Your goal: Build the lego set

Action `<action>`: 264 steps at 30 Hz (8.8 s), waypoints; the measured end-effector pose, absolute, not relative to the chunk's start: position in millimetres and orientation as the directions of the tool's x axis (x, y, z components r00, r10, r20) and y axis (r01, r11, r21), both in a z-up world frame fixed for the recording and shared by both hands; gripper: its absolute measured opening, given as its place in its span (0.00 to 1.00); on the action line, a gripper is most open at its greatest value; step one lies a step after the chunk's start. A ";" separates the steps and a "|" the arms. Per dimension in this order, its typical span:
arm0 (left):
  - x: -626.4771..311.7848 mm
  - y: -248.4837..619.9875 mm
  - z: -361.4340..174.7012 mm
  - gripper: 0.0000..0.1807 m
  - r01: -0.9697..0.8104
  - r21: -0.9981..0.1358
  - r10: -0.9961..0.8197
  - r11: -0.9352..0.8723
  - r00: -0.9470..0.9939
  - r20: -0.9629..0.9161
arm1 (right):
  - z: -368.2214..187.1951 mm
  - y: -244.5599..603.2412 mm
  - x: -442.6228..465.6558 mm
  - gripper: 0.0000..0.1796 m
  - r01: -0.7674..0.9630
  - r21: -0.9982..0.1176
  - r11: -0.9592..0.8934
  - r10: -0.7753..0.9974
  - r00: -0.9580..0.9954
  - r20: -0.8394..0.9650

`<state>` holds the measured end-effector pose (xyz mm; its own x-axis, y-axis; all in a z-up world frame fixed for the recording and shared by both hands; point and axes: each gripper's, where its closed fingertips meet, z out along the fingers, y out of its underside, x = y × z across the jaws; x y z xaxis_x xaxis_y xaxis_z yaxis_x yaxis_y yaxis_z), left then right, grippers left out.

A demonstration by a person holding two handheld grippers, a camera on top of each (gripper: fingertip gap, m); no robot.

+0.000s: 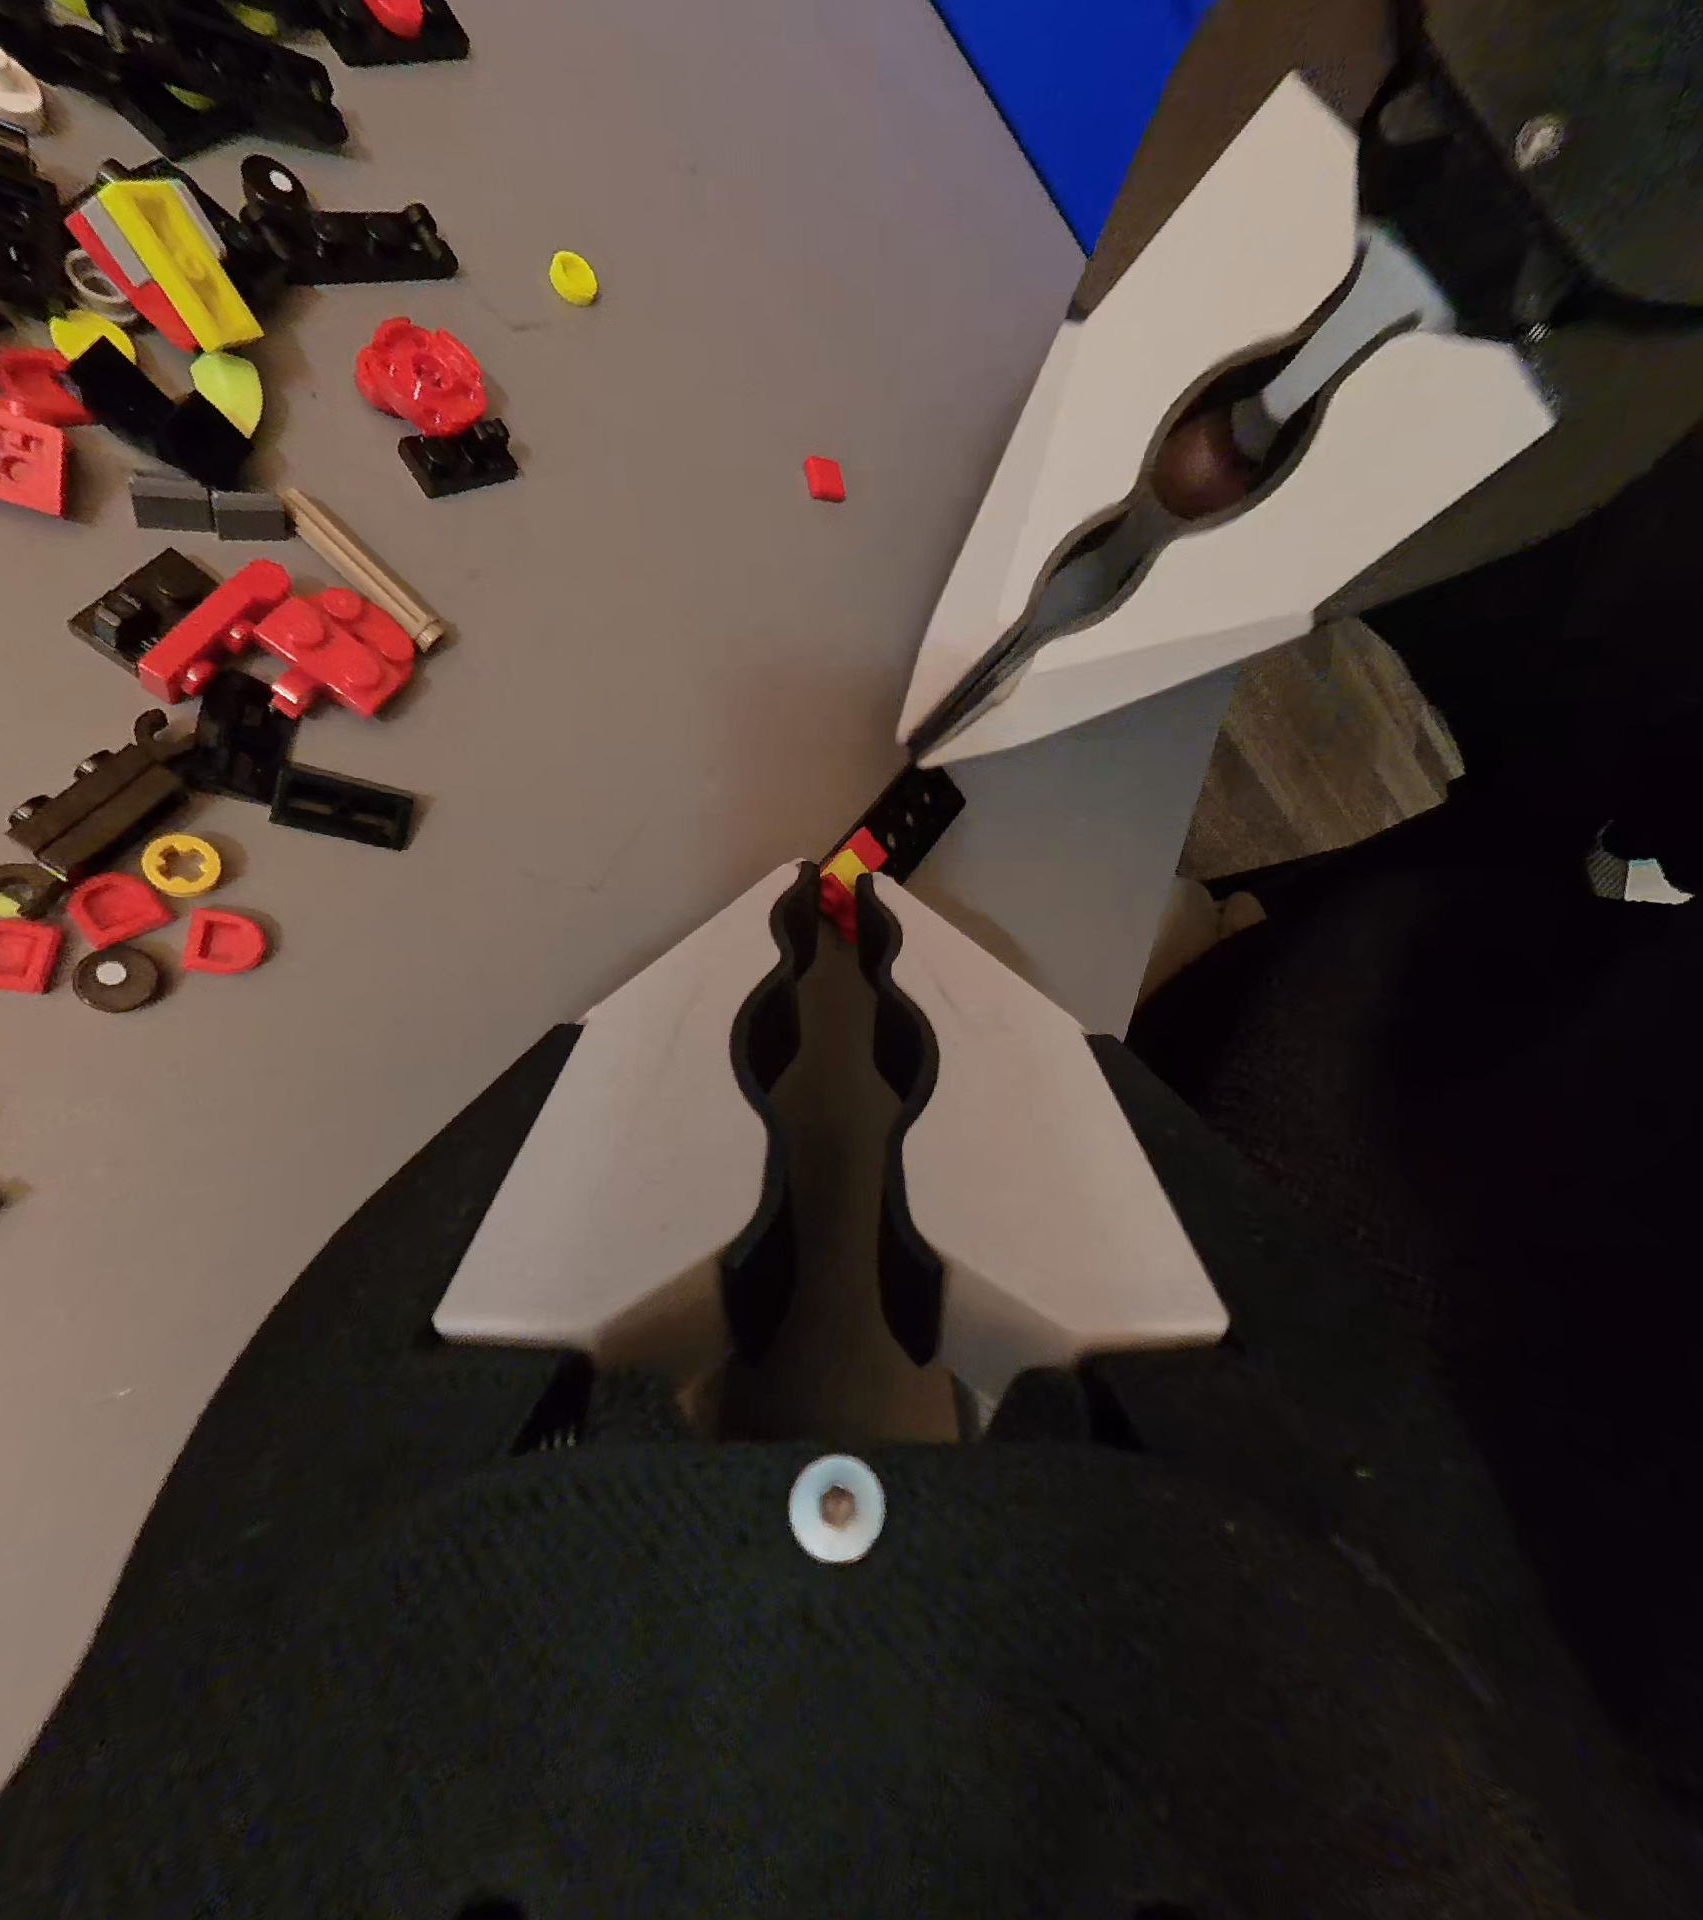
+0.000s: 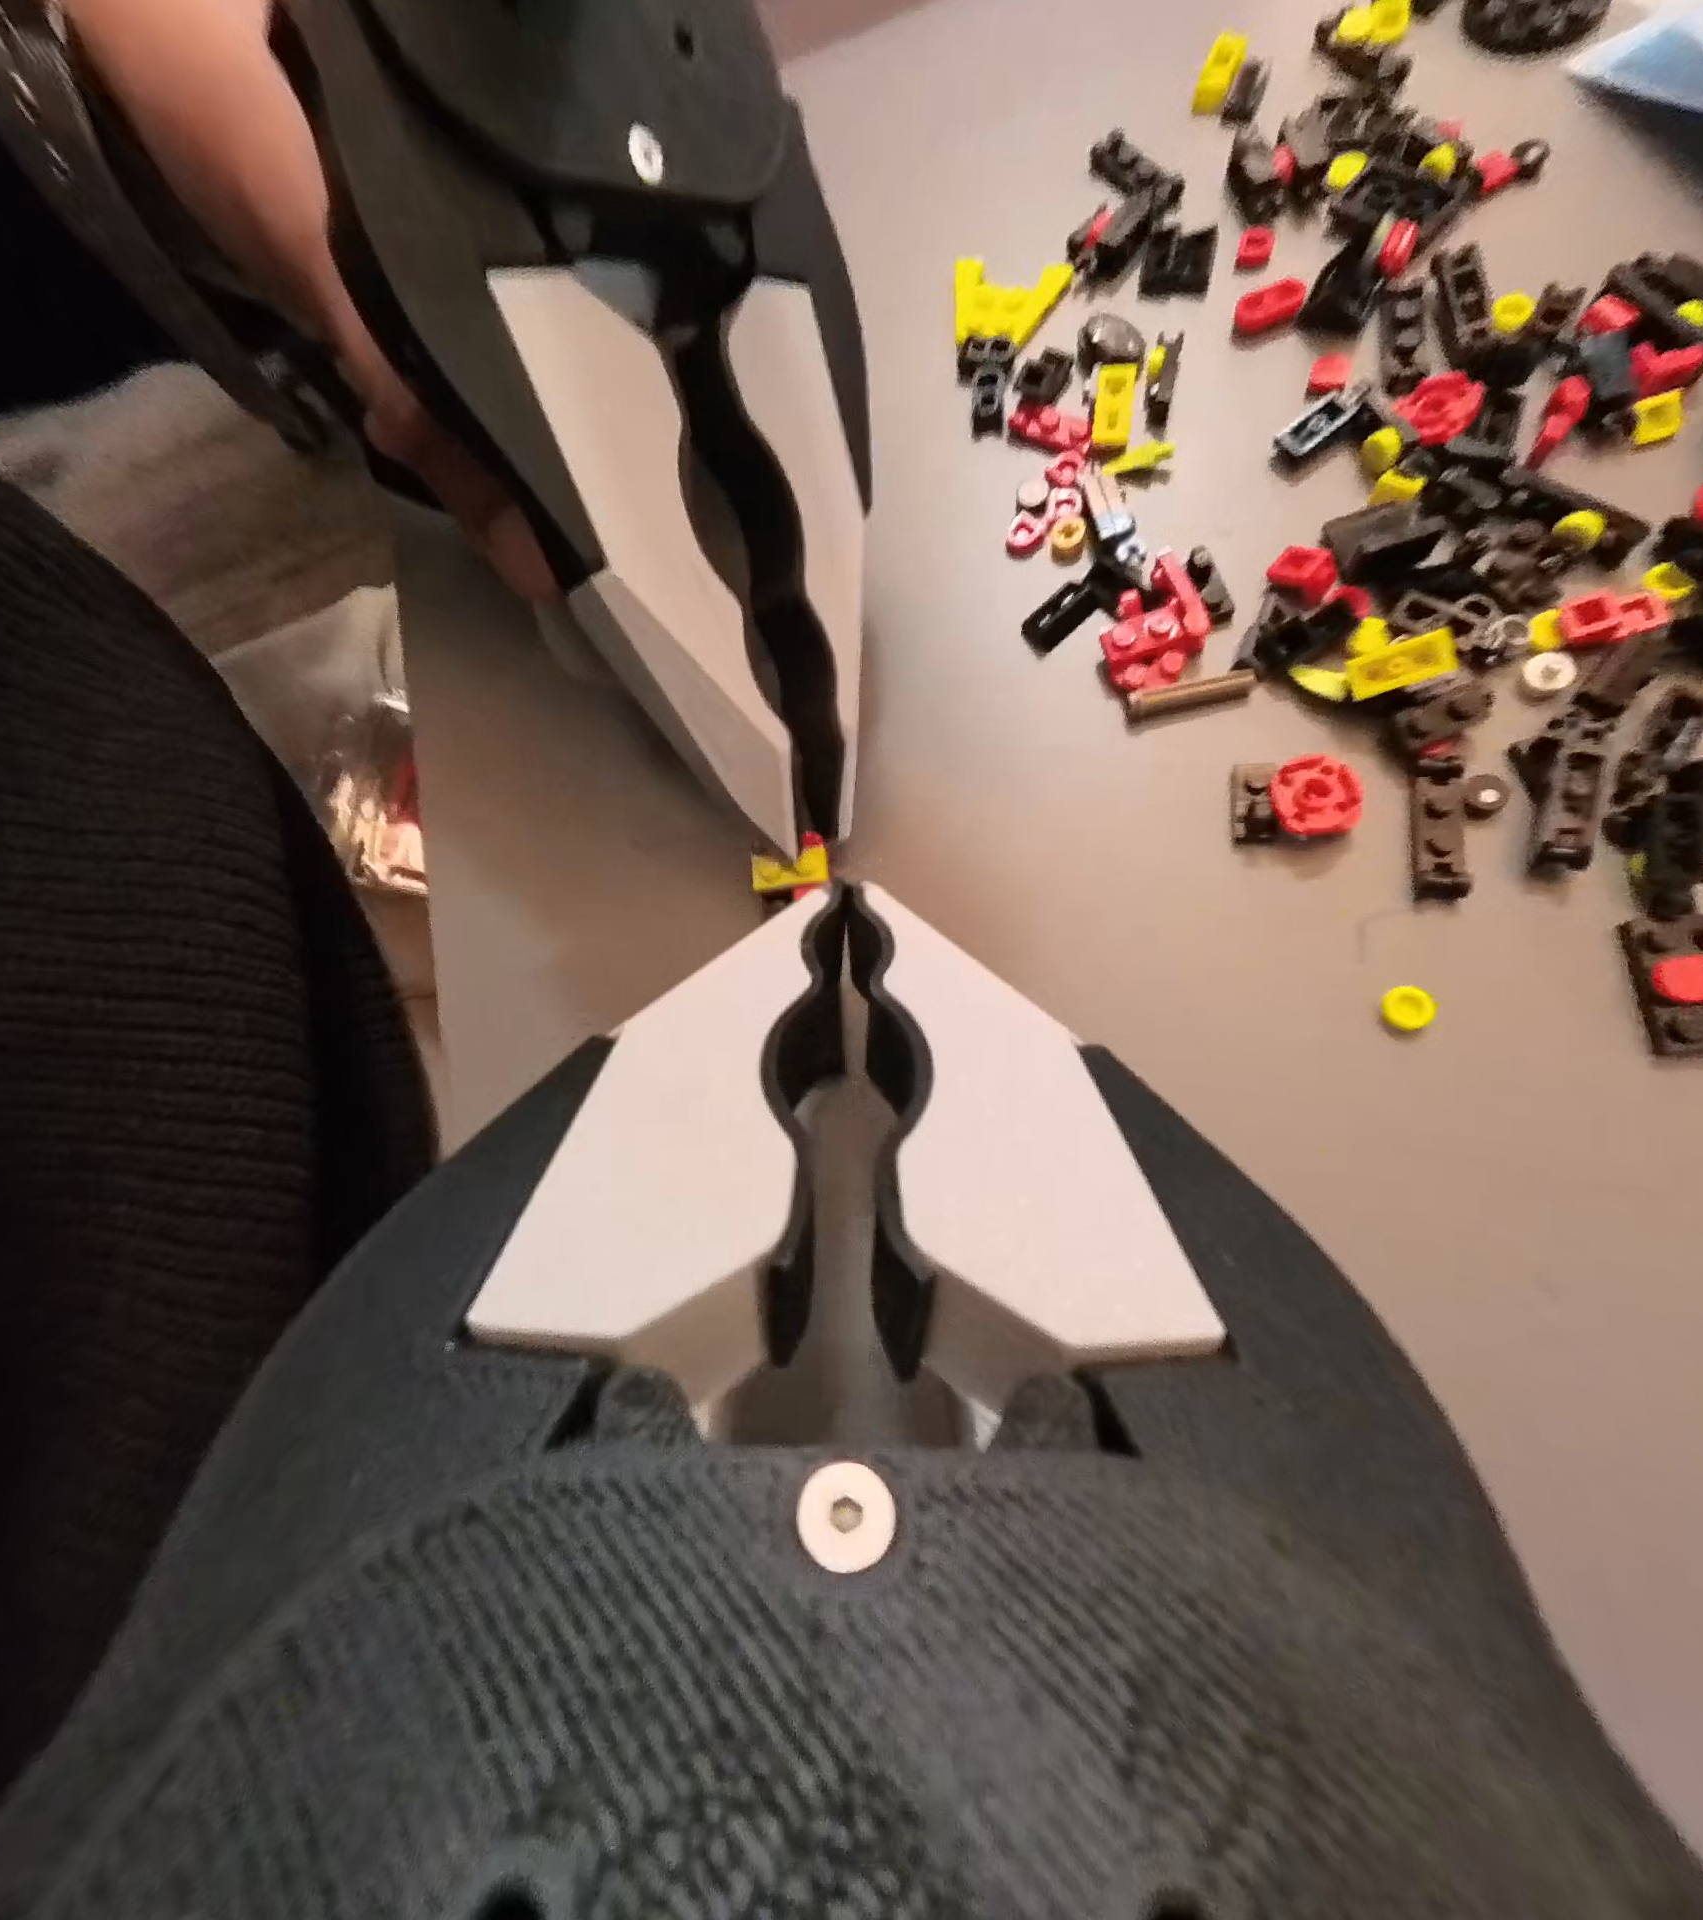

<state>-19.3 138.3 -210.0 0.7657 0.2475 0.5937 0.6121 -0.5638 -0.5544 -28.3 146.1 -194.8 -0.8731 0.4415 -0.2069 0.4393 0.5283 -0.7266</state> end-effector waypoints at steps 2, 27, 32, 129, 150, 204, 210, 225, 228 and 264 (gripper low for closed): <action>-19.5 138.7 -210.0 0.03 0.616 -0.552 0.246 -0.562 0.762 0.600 | -205.5 143.2 -24.6 0.00 0.425 -0.696 0.578 0.434 -0.883 -0.179; -19.5 138.7 -210.2 0.03 0.622 -0.550 0.246 -0.557 0.756 0.606 | -189.7 142.5 -26.9 0.00 0.413 -0.742 0.529 0.429 -0.884 -0.186; -19.8 139.0 -210.2 0.03 0.627 -0.548 0.245 -0.555 0.752 0.612 | -208.8 143.0 -22.6 0.02 0.363 -0.681 0.636 0.419 -0.904 -0.091; -11.5 136.0 -173.2 0.06 0.816 -0.420 0.084 -0.397 0.488 0.869 | -167.3 138.3 -22.0 0.11 0.496 -0.794 0.350 0.372 -0.852 -0.368; -8.5 139.6 -151.4 0.05 0.814 -0.463 -0.047 -0.350 0.478 0.877 | -156.5 134.3 -13.7 0.06 0.637 -0.740 0.218 0.252 -0.769 -0.588; -2.9 134.3 -135.6 0.05 0.717 -0.611 -0.148 -0.336 0.600 0.786 | -135.3 131.5 -7.3 0.08 0.525 -0.823 0.217 0.204 -0.849 -0.488; -2.8 134.8 -134.8 0.05 0.724 -0.604 -0.153 -0.333 0.591 0.792 | -141.9 131.4 -5.1 0.04 0.546 -0.805 0.234 0.197 -0.837 -0.510; -43.2 122.1 -187.4 0.05 0.790 -0.505 0.214 -0.347 0.591 0.778 | -170.7 154.0 -35.8 0.05 0.551 -0.791 0.266 0.400 -0.809 -0.429; -40.7 121.3 -196.1 0.07 0.758 -0.520 0.254 -0.395 0.634 0.731 | -171.3 156.4 -38.8 0.03 0.561 -0.790 0.246 0.408 -0.799 -0.441; 35.6 110.3 -191.1 0.26 0.583 -0.704 0.335 -0.405 0.811 0.479 | -240.5 193.5 160.3 0.02 0.613 -0.521 0.595 0.619 -0.762 -0.190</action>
<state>35.6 110.3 -191.1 0.8111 0.3354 0.4792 0.5834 -0.4046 -0.7043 160.3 193.5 -240.5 -0.7622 0.6187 -0.1905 0.6127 0.5946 -0.5206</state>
